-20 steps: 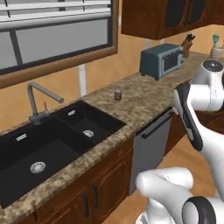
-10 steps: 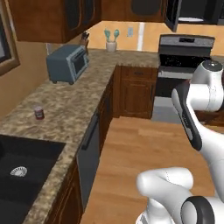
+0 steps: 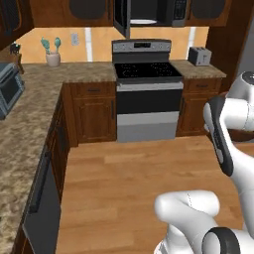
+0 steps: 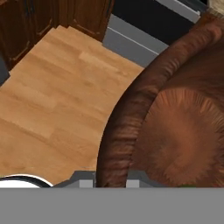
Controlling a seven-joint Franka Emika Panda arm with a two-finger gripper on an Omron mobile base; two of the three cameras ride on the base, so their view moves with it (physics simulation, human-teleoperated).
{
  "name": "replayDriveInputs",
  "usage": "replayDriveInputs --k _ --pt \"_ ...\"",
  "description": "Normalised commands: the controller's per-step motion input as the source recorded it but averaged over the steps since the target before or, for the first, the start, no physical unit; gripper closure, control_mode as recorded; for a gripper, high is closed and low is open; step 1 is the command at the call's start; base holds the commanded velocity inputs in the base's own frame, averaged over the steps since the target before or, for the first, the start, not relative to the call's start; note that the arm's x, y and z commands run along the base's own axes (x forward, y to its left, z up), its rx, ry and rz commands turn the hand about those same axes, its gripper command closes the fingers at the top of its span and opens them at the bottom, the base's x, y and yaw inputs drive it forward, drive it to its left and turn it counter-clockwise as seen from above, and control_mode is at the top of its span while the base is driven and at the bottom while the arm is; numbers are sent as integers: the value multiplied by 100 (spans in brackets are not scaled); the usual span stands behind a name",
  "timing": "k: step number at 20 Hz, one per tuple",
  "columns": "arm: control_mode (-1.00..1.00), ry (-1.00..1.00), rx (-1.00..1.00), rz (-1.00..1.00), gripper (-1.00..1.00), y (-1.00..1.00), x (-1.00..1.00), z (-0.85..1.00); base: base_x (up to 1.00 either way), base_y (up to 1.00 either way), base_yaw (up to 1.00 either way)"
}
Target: Pick the lime from the sink and place it in the bowl. Then pick the bowl and place it in the microwave. Then close the microwave door and press the start button.
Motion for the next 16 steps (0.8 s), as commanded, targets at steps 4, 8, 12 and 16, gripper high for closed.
replayDriveInputs --k 4,8,12,16 --pt "100 0 0 0 100 0 0 0 100 -48 9" --pt "100 0 0 0 100 0 0 0 100 -44 22" --pt "100 0 0 0 100 0 0 0 100 -69 24" --pt "100 0 0 0 100 0 0 0 100 -78 23"
